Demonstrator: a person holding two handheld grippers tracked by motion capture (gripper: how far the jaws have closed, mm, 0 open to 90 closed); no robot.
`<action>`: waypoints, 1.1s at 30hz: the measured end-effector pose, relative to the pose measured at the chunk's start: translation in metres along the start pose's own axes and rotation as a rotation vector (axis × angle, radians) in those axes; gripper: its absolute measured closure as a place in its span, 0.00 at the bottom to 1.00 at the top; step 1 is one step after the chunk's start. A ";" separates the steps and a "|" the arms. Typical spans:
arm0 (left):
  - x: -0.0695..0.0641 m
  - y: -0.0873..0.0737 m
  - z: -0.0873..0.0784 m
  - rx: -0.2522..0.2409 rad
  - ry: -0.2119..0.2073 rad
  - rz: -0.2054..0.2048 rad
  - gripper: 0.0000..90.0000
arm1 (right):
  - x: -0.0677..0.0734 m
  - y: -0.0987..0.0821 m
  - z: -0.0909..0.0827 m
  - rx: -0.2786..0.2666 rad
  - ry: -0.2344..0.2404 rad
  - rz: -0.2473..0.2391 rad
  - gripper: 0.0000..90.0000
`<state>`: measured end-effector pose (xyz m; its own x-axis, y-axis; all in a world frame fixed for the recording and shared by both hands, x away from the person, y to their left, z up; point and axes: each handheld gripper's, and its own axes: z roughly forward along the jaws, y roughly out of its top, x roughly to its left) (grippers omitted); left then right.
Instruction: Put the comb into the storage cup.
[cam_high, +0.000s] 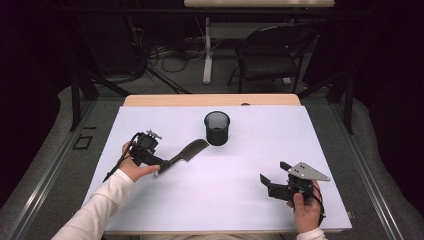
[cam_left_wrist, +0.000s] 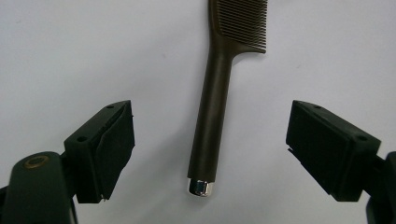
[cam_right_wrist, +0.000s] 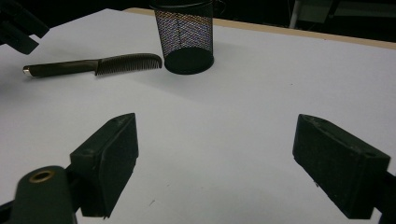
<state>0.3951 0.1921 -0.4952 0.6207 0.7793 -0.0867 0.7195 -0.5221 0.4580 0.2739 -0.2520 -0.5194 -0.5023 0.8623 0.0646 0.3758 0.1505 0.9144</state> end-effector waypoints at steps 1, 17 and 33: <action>0.000 0.000 0.000 0.002 0.005 0.003 0.17 | 0.000 0.000 0.000 0.000 0.002 -0.001 0.16; 0.008 0.005 0.011 0.135 0.038 0.003 0.03 | 0.000 0.000 0.001 0.003 0.006 0.000 0.16; 0.006 0.011 0.021 0.186 0.006 0.022 0.04 | 0.000 -0.001 0.002 0.006 0.007 -0.007 0.16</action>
<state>0.4128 0.1835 -0.5093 0.6354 0.7687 -0.0730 0.7513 -0.5936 0.2886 0.2746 -0.2509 -0.5207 -0.5102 0.8579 0.0609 0.3767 0.1592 0.9126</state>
